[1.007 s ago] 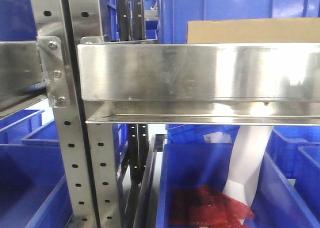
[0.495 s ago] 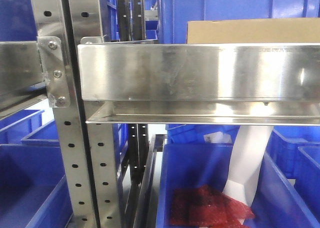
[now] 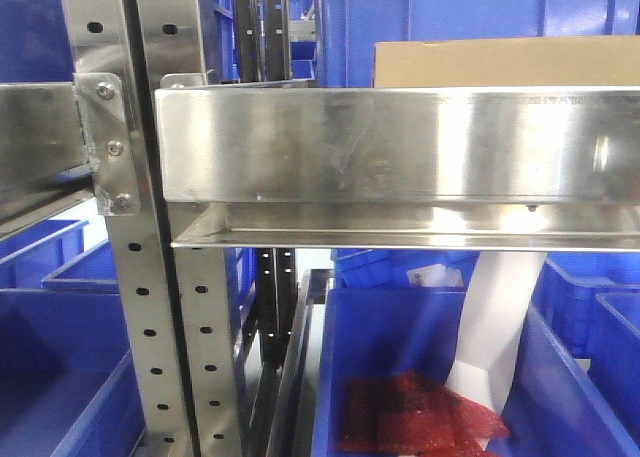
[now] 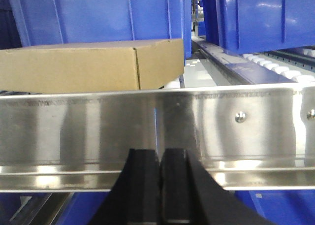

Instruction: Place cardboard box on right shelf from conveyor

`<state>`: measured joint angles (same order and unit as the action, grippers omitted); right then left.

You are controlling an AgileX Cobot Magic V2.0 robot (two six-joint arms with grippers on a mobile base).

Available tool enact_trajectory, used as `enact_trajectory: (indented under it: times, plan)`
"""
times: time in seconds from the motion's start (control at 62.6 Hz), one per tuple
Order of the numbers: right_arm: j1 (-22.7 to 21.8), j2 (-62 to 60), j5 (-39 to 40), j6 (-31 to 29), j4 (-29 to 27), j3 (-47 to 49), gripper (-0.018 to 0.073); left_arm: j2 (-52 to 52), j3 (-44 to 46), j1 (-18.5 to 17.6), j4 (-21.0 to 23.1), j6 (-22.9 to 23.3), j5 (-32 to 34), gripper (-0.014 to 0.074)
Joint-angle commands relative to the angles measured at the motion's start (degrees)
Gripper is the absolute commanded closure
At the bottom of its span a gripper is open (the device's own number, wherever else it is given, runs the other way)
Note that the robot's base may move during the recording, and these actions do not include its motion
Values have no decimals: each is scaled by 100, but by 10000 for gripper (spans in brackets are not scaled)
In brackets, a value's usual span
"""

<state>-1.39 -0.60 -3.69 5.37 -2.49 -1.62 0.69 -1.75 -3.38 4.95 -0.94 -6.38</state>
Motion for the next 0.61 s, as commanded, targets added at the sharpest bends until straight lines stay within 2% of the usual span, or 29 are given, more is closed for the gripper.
enact_trajectory:
  times: [0.0, 0.591]
  plan:
    - [-4, -79, 631, -84, -13, 26, 506, 47, 16, -19, 27, 29, 465, 715]
    - [-4, -79, 622, -84, -13, 26, 506, 47, 16, -19, 27, 29, 465, 715]
